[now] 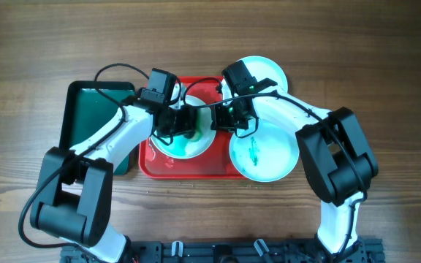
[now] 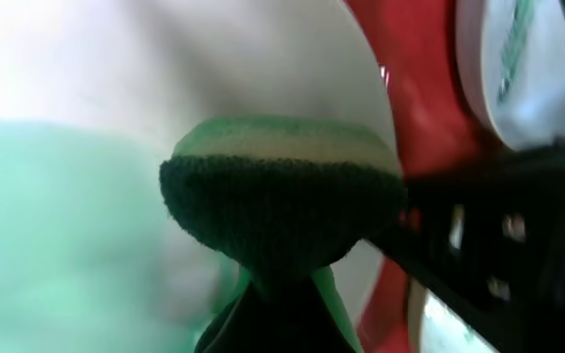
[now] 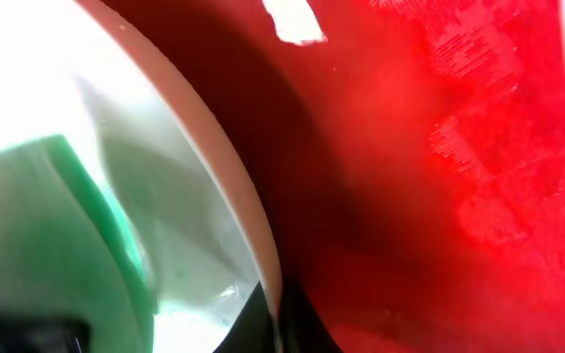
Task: Clean dirty plates on tray and stack at the side
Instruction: 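Scrub the white plate with the sponge while right gripper holds its rim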
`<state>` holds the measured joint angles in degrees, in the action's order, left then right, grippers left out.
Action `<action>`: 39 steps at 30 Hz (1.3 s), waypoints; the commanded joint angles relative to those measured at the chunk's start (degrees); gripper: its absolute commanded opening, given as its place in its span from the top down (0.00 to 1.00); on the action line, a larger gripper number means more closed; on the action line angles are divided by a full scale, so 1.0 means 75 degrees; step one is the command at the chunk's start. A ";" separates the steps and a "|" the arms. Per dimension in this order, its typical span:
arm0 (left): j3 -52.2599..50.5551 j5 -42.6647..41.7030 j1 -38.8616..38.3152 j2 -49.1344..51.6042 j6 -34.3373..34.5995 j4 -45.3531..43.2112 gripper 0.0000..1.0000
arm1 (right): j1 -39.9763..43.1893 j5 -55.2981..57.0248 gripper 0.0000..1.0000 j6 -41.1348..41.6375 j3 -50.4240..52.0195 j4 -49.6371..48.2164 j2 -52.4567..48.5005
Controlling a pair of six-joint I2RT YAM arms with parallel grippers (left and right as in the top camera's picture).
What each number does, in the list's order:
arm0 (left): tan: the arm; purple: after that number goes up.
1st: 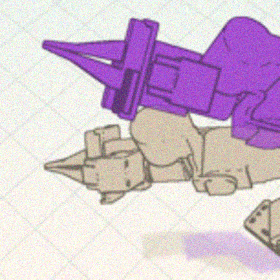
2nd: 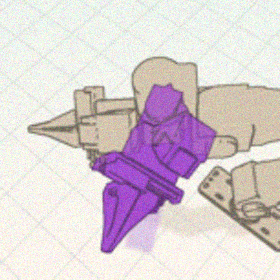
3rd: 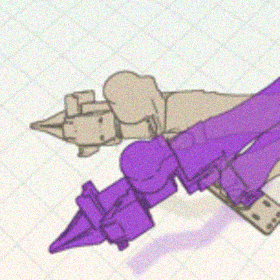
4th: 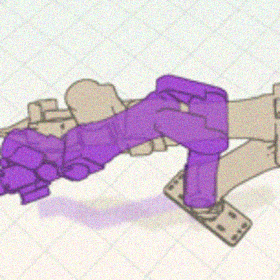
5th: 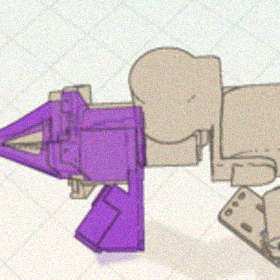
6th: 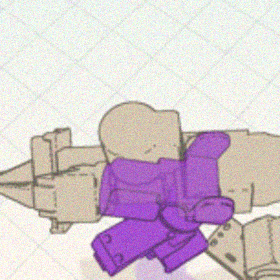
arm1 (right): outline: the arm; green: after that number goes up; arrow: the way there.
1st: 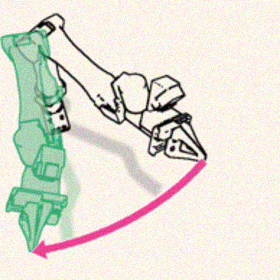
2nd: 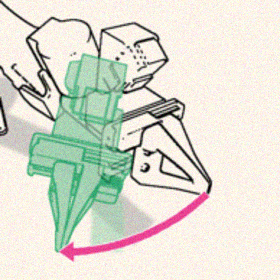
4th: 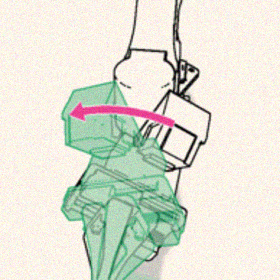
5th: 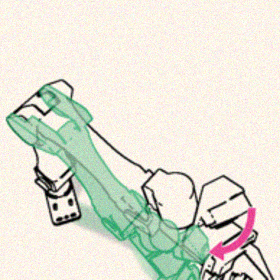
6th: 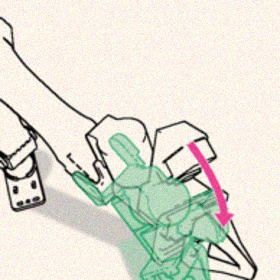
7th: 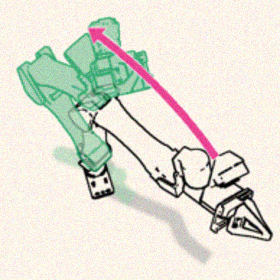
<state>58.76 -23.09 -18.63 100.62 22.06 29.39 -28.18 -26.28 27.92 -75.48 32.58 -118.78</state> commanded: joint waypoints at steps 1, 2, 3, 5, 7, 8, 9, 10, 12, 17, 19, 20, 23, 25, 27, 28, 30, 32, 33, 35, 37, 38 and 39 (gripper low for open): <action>-0.0050 -0.0490 0.0015 0.0090 -0.0321 0.0169 0.96 | 0.0061 0.0702 0.96 -0.0128 0.0131 0.0061 -0.0122; -0.0050 -0.0280 0.0015 0.0087 -0.0318 0.0157 0.96 | 0.0061 0.0702 0.96 -0.0128 0.0131 0.0061 -0.0122; -0.0050 0.0052 0.0015 0.0090 -0.0318 0.0076 0.96 | 0.0061 0.0702 0.96 -0.0125 0.0131 0.0058 -0.0122; -0.0050 0.0621 0.0015 0.0087 -0.0315 -0.0125 0.96 | 0.0061 0.0702 0.96 -0.0128 0.0131 0.0055 -0.0122; -0.0050 0.1335 0.0015 0.0087 -0.0306 -0.0414 0.96 | 0.0061 0.0702 0.96 -0.0128 0.0131 0.0058 -0.0122; -0.0050 0.1909 0.0015 0.0090 -0.0283 -0.0589 0.96 | 0.0061 0.0705 0.96 -0.0128 0.0131 0.0058 -0.0122; -0.0050 0.2439 0.0015 0.0090 -0.0277 -0.0676 0.96 | 0.0061 0.0705 0.96 -0.0128 0.0131 0.0058 -0.0122; -0.0050 0.2900 0.0015 0.0090 -0.0213 -0.0699 0.96 | 0.0061 0.0705 0.96 -0.0128 0.0131 0.0058 -0.0122; -0.0050 0.3856 0.0020 0.0090 0.0058 -0.0685 0.96 | 0.0061 0.0705 0.96 -0.0131 0.0131 0.0055 -0.0122; -0.0050 0.4657 0.0017 0.0090 0.0606 -0.0291 0.96 | 0.0061 0.0705 0.96 -0.0128 0.0131 0.0003 -0.0122; -0.0050 0.4575 -0.0020 0.0090 0.0813 0.0099 0.96 | 0.0061 0.0705 0.96 -0.0128 0.0131 -0.0006 -0.0122; -0.0050 0.4433 -0.0055 0.0090 0.0857 0.0344 0.96 | 0.0061 0.0702 0.96 -0.0128 0.0131 -0.0015 -0.0122; -0.0050 0.3675 -0.0248 0.0090 0.0956 0.1125 0.96 | 0.0061 0.0702 0.96 -0.0131 0.0131 -0.0017 -0.0122; -0.0050 0.3104 -0.0393 0.0090 0.0947 0.1425 0.96 | 0.0061 0.0699 0.96 -0.0128 0.0131 -0.0017 -0.0122; -0.0050 0.2366 -0.0551 0.0090 0.0801 0.1550 0.96 | 0.0061 0.0664 0.96 -0.0128 0.0131 -0.0015 -0.0122; -0.0050 0.1897 -0.0641 0.0090 0.0615 0.1539 0.96 | 0.0061 0.0577 0.96 -0.0128 0.0131 -0.0017 -0.0122; -0.0050 0.1207 -0.0831 0.0090 0.0449 0.1361 0.96 | 0.0061 0.0452 0.96 -0.0128 0.0131 -0.0017 -0.0122; -0.0050 0.1087 -0.0985 0.0090 0.0481 0.1160 0.96 | 0.0061 0.0356 0.96 -0.0131 0.0131 -0.0017 -0.0122; -0.0050 0.1099 -0.1075 0.0090 0.0498 0.1011 0.96 | 0.0061 0.0309 0.96 -0.0137 0.0131 -0.0017 -0.0122; -0.0050 0.1201 -0.1209 0.0090 0.0580 0.0691 0.96 | 0.0061 0.0230 0.96 -0.0137 0.0131 -0.0015 -0.0122; -0.0050 0.1559 -0.1285 0.0119 0.0927 0.0373 0.96 | 0.0061 0.0172 0.96 -0.0146 0.0131 0.0003 -0.0122; -0.0050 0.1798 -0.1285 0.0154 0.1075 0.0239 0.96 | 0.0061 0.0119 0.96 -0.0192 0.0131 0.0012 -0.0122; -0.0050 0.2034 -0.1285 0.0204 0.1166 0.0119 0.96 | 0.0061 0.0085 0.96 -0.0245 0.0131 0.0015 -0.0122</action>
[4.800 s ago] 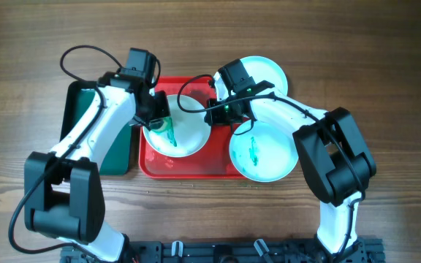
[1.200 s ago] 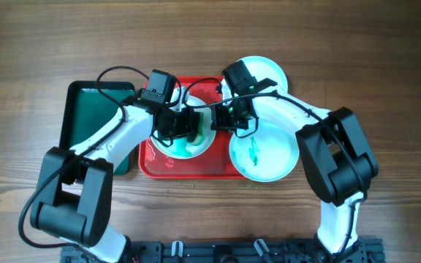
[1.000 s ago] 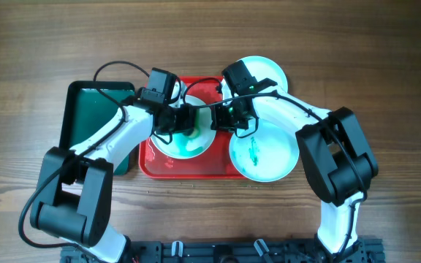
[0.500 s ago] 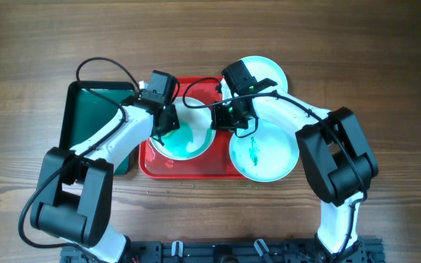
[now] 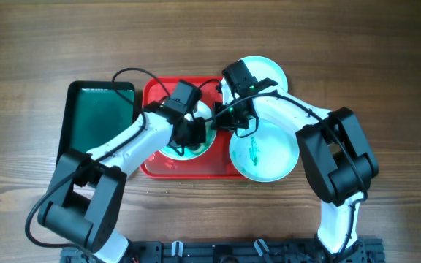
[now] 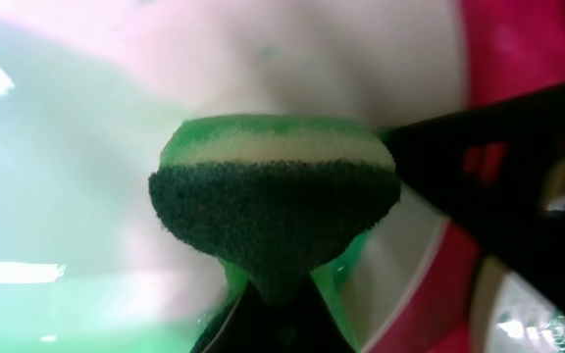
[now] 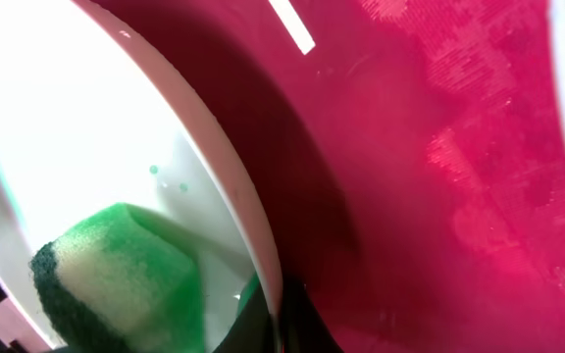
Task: Clean dirty plates on tray and stack at the side
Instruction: 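Scrub the white plate with the sponge while right gripper holds its rim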
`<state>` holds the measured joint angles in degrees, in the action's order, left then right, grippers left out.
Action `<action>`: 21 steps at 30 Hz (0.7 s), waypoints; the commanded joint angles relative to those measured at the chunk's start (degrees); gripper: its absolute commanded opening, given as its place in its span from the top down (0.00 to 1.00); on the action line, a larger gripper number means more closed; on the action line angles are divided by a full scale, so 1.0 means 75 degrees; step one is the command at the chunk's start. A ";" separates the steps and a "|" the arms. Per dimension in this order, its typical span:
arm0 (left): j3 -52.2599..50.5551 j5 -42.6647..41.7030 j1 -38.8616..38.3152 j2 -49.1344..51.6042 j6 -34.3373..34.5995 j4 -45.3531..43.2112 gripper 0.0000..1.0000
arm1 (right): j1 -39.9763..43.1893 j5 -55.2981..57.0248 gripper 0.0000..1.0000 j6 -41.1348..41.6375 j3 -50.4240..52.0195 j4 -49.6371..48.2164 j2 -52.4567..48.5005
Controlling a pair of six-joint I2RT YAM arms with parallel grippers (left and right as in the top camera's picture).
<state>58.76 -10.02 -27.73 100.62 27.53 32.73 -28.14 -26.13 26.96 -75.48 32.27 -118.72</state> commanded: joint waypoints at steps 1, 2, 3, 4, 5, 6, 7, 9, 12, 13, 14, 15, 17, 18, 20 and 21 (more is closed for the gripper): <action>-0.0050 0.0525 -0.0061 0.0283 0.0455 -0.0463 0.96 | 0.0055 0.0038 0.96 -0.0172 0.0131 0.0064 -0.0131; -0.0050 0.0755 -0.0050 0.0373 0.0455 -0.0600 0.96 | 0.0055 0.0041 0.96 -0.0175 0.0131 0.0085 -0.0131; -0.0050 0.1020 -0.0032 0.0513 0.0455 -0.0764 0.96 | 0.0055 0.0041 0.96 -0.0178 0.0131 0.0102 -0.0131; -0.0050 0.1244 -0.0015 0.0632 0.0455 -0.0880 0.96 | 0.0055 0.0041 0.96 -0.0181 0.0131 0.0114 -0.0131; -0.0050 0.1603 -0.0009 0.0769 0.0455 -0.1017 0.96 | 0.0055 0.0041 0.96 -0.0192 0.0131 0.0117 -0.0131; -0.0050 0.1961 -0.0003 0.0874 0.0455 -0.1107 0.96 | 0.0055 0.0044 0.96 -0.0195 0.0131 0.0117 -0.0131; -0.0050 0.2259 -0.0003 0.0944 0.0455 -0.1169 0.96 | 0.0055 0.0047 0.96 -0.0192 0.0131 0.0117 -0.0131; -0.0050 0.3235 0.0006 0.1061 0.0460 -0.1285 0.96 | 0.0055 0.0052 0.96 -0.0195 0.0131 0.0114 -0.0131; -0.0050 0.4572 0.0122 0.1072 0.0965 -0.1204 0.96 | 0.0055 0.0111 0.96 -0.0198 0.0131 0.0114 -0.0131; -0.0050 0.4829 0.0189 0.1072 0.1105 -0.1151 0.96 | 0.0055 0.0111 0.96 -0.0198 0.0131 0.0114 -0.0131; -0.0050 0.4951 0.0259 0.1072 0.1215 -0.1096 0.96 | 0.0055 0.0111 0.96 -0.0198 0.0131 0.0114 -0.0131; -0.0050 0.4940 0.0353 0.1072 0.1227 -0.1026 0.96 | 0.0055 0.0111 0.96 -0.0198 0.0131 0.0114 -0.0131; -0.0050 0.4747 0.0463 0.1072 0.1224 -0.0833 0.96 | 0.0055 0.0114 0.96 -0.0198 0.0131 0.0111 -0.0131; -0.0050 0.4505 0.0495 0.1072 0.1221 -0.0667 0.96 | 0.0055 0.0119 0.96 -0.0198 0.0131 0.0108 -0.0131; -0.0050 0.3617 0.0507 0.1072 0.1169 -0.0163 0.96 | 0.0055 0.0146 0.96 -0.0198 0.0131 0.0108 -0.0131; -0.0050 0.3261 0.0504 0.1072 0.1099 0.0006 0.96 | 0.0055 0.0154 0.96 -0.0195 0.0131 0.0108 -0.0131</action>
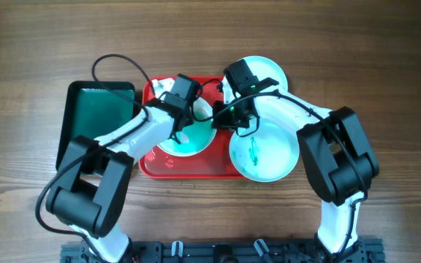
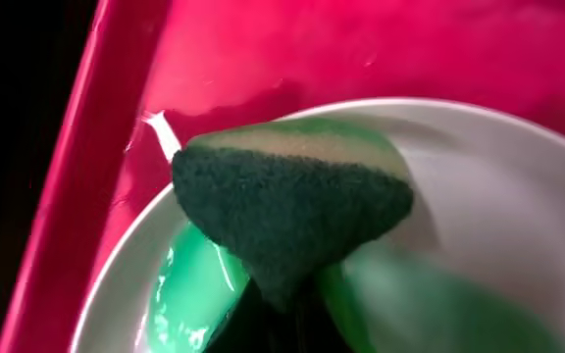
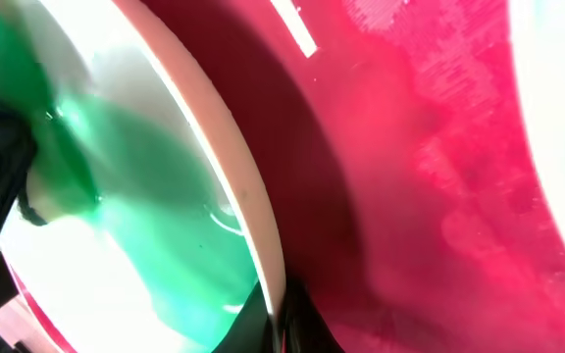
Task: Clean dirty plates on tray and stack at the side
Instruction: 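Scrub the white plate with the sponge while right gripper holds its rim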
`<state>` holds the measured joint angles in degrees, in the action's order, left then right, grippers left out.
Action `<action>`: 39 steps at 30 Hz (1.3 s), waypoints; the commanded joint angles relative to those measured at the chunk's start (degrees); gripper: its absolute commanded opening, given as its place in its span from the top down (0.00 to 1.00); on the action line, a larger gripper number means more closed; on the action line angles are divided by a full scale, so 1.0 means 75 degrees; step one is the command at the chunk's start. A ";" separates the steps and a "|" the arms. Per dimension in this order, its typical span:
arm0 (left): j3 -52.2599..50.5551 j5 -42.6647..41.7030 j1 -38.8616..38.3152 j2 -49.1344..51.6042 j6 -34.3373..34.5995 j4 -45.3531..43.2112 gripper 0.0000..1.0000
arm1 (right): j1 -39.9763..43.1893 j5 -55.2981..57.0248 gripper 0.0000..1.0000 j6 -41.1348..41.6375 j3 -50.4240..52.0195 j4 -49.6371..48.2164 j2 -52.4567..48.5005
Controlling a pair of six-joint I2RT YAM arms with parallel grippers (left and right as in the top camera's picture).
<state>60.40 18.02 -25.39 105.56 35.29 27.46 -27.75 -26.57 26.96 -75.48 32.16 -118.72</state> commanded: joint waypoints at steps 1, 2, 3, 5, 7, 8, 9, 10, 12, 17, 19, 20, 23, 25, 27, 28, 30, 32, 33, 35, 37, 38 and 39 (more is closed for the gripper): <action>-0.0268 -0.1058 0.0184 0.0414 -0.0163 0.0915 0.96 | 0.0003 0.0230 0.96 -0.0198 0.0131 0.0122 -0.0131; -0.0268 -0.2419 0.0172 0.0414 -0.0766 0.1241 0.96 | 0.0003 0.0227 0.96 -0.0195 0.0131 0.0122 -0.0131; -0.0268 -0.2984 0.0172 0.0414 -0.1061 0.1323 0.96 | 0.0003 0.0227 0.96 -0.0198 0.0131 0.0122 -0.0131; -0.0268 -0.4832 0.0172 0.0414 -0.2055 0.1440 0.96 | 0.0003 0.0224 0.96 -0.0195 0.0131 0.0122 -0.0131; -0.0268 -0.6062 0.0172 0.0414 -0.2719 0.1416 0.96 | 0.0003 0.0221 0.96 -0.0195 0.0131 0.0125 -0.0131; -0.0268 -0.6204 0.0172 0.0414 -0.2789 0.1378 0.96 | 0.0003 0.0221 0.96 -0.0195 0.0131 0.0125 -0.0131; -0.0268 -0.6193 0.0172 0.0414 -0.2798 0.1303 0.96 | 0.0003 0.0210 0.96 -0.0195 0.0131 0.0128 -0.0131; -0.0268 -0.6161 0.0175 0.0414 -0.2798 0.1172 0.96 | 0.0003 0.0160 0.96 -0.0195 0.0131 0.0134 -0.0131; -0.0268 -0.6027 0.0189 0.0414 -0.2792 0.0621 0.96 | 0.0003 0.0134 0.96 -0.0195 0.0131 0.0187 -0.0131; -0.0268 -0.4709 0.0259 0.0414 -0.2034 -0.0507 0.96 | 0.0000 0.0134 0.96 -0.0198 0.0131 0.0283 -0.0131; -0.0268 -0.3870 0.0283 0.0414 -0.1725 -0.0793 0.96 | 0.0003 0.0134 0.96 -0.0204 0.0131 0.0303 -0.0131; -0.0268 -0.3404 0.0289 0.0414 -0.1568 -0.0886 0.96 | 0.0003 0.0137 0.96 -0.0201 0.0131 0.0315 -0.0131; -0.0268 -0.1836 0.0347 0.0414 -0.0950 -0.0848 0.96 | 0.0003 0.0140 0.96 -0.0204 0.0131 0.0323 -0.0131; -0.0268 -0.0979 0.0420 0.0414 -0.0463 -0.0568 0.96 | 0.0003 0.0166 0.96 -0.0207 0.0131 0.0321 -0.0131; -0.0268 -0.0501 0.0495 0.0414 -0.0015 -0.0213 0.96 | 0.0003 0.0169 0.96 -0.0204 0.0131 0.0321 -0.0131; -0.0268 -0.0420 0.0536 0.0414 0.0146 0.0006 0.96 | 0.0003 0.0169 0.96 -0.0204 0.0131 0.0318 -0.0131; -0.0268 -0.0452 0.0574 0.0414 0.0251 0.0309 0.96 | 0.0003 0.0172 0.96 -0.0204 0.0131 0.0306 -0.0131; -0.0268 -0.0662 0.0571 0.0414 0.0248 0.0737 0.96 | 0.0003 0.0172 0.96 -0.0207 0.0131 0.0289 -0.0131; -0.0268 -0.0927 0.0565 0.0414 0.0239 0.0935 0.96 | 0.0003 0.0172 0.96 -0.0204 0.0131 0.0289 -0.0131; -0.0268 -0.1906 0.0565 0.0414 -0.0134 0.1311 0.96 | 0.0003 0.0198 0.96 -0.0207 0.0131 0.0289 -0.0131; -0.0268 -0.3485 0.0565 0.0414 -0.1037 0.1667 0.96 | 0.0003 0.0201 0.96 -0.0207 0.0131 0.0289 -0.0131; -0.0268 -0.4229 0.0565 0.0414 -0.1445 0.1810 0.96 | 0.0003 0.0198 0.96 -0.0204 0.0131 0.0289 -0.0131; -0.0268 -0.5010 0.0565 0.0414 -0.1900 0.1926 0.96 | 0.0003 0.0201 0.96 -0.0204 0.0131 0.0286 -0.0131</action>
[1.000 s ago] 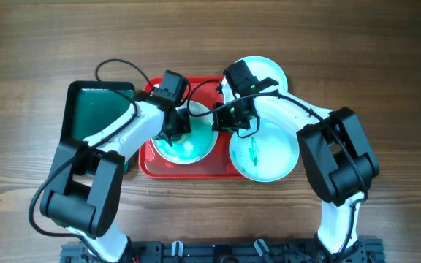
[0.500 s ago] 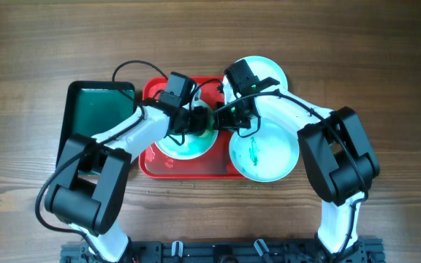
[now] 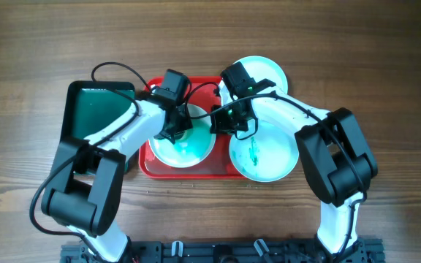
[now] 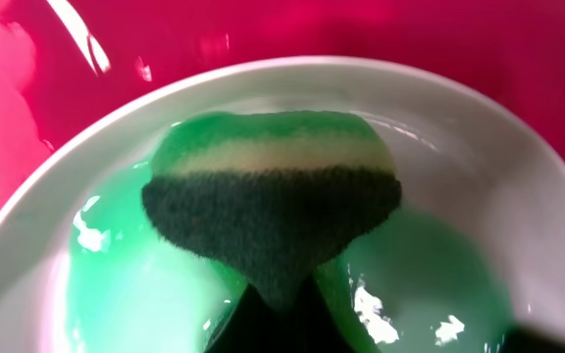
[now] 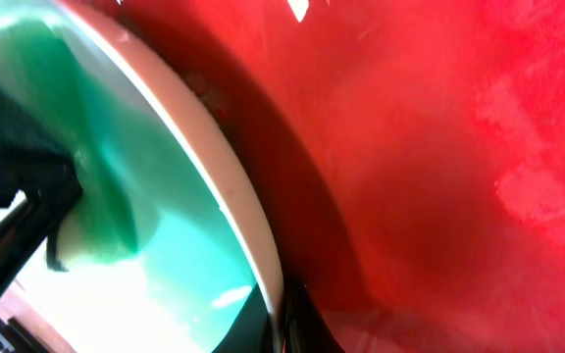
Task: Clean dirty plates on tray and stack at the side
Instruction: 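Scrub the white plate with the sponge while right gripper holds its rim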
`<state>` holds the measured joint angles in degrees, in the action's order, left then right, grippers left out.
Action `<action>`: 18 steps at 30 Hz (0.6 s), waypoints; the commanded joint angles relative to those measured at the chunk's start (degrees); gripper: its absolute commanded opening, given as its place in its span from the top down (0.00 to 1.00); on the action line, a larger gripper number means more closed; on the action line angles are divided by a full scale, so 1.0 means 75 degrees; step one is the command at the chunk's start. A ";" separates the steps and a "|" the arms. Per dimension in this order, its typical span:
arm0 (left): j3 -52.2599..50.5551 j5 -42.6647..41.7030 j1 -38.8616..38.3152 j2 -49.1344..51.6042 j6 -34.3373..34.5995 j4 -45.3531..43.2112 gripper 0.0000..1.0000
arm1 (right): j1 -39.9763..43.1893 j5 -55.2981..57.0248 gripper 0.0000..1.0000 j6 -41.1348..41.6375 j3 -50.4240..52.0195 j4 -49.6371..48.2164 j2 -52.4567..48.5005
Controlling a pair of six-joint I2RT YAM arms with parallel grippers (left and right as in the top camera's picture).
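Note:
A white plate point(image 3: 185, 150) smeared green lies on the red tray point(image 3: 196, 169). My left gripper point(image 3: 175, 124) is shut on a green sponge point(image 4: 271, 204), pressing it onto the plate's inner surface point(image 4: 459, 176) near its far side. My right gripper point(image 3: 216, 124) is shut on the plate's right rim point(image 5: 248, 221), one finger inside and one outside. A second white plate point(image 3: 263, 155) with a green streak lies right of the tray, overlapping its edge. Behind that second plate sits another white plate point(image 3: 272, 71).
A dark green tray point(image 3: 93, 120) sits at the left of the red tray. Wet patches glisten on the red tray floor point(image 5: 439, 147). Black cables point(image 3: 119, 69) loop over the arms. The wooden table point(image 3: 386, 58) lies all round.
My left gripper has shifted the sponge from the plate's far left rim to a spot more over the green-smeared middle. My right gripper still grips the rim.
The sponge was at the plate's right side by my right gripper's fingers, then still there, then at the far left rim, and now sits near the middle-far part. Green film covers much of the plate. My right gripper held the rim throughout.

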<state>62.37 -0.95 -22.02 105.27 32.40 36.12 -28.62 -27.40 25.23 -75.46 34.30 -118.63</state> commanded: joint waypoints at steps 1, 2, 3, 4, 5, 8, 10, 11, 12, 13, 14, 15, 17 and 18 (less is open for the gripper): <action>-0.0530 -0.3206 0.0117 0.0452 -0.1953 0.0866 0.96 | 0.0119 0.0309 0.96 0.0026 0.0128 -0.0009 -0.0143; -0.0530 -0.3704 0.0117 0.0452 -0.2244 0.0921 0.96 | 0.0119 0.0309 0.96 0.0026 0.0128 -0.0017 -0.0143; -0.0530 -0.4331 0.0117 0.0452 -0.2602 0.0970 0.96 | 0.0119 0.0309 0.96 0.0026 0.0128 -0.0023 -0.0143; -0.0530 -0.4739 0.0117 0.0452 -0.2821 0.0968 0.96 | 0.0119 0.0309 0.96 0.0029 0.0128 -0.0023 -0.0143; -0.0530 -0.4940 0.0117 0.0452 -0.2929 0.0918 0.96 | 0.0119 0.0309 0.96 0.0029 0.0128 -0.0020 -0.0143; -0.0530 -0.4902 0.0125 0.0452 -0.2891 0.0309 0.96 | 0.0119 0.0306 0.96 0.0026 0.0128 -0.0015 -0.0143; -0.0530 -0.4724 0.0125 0.0452 -0.2812 -0.0265 0.95 | 0.0119 0.0309 0.96 0.0026 0.0128 -0.0012 -0.0143; -0.0530 -0.4520 0.0125 0.0452 -0.2643 -0.0545 0.94 | 0.0119 0.0309 0.96 0.0026 0.0128 -0.0012 -0.0143; -0.0530 -0.4150 0.0125 0.0452 -0.2378 -0.0828 0.94 | 0.0119 0.0309 0.95 0.0026 0.0128 -0.0012 -0.0143; -0.0530 -0.3701 0.0125 0.0452 -0.2101 -0.1072 0.94 | 0.0119 0.0306 0.96 0.0026 0.0128 -0.0012 -0.0143; -0.0530 -0.3040 0.0125 0.0452 -0.1801 -0.1361 0.94 | 0.0119 0.0306 0.96 0.0026 0.0128 -0.0012 -0.0143; -0.0530 -0.2442 0.0125 0.0452 -0.1580 -0.1559 0.94 | 0.0119 0.0306 0.96 0.0026 0.0128 -0.0006 -0.0143; -0.0530 -0.1128 0.0125 0.0452 -0.1189 -0.1894 0.95 | 0.0119 0.0306 0.96 0.0023 0.0128 0.0009 -0.0143; -0.0530 -0.0609 0.0125 0.0452 -0.1075 -0.2005 0.96 | 0.0119 0.0309 0.96 0.0026 0.0128 0.0012 -0.0143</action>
<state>59.00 -26.72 -21.34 107.07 18.59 23.97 -27.53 -26.74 24.93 -75.48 33.67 -118.61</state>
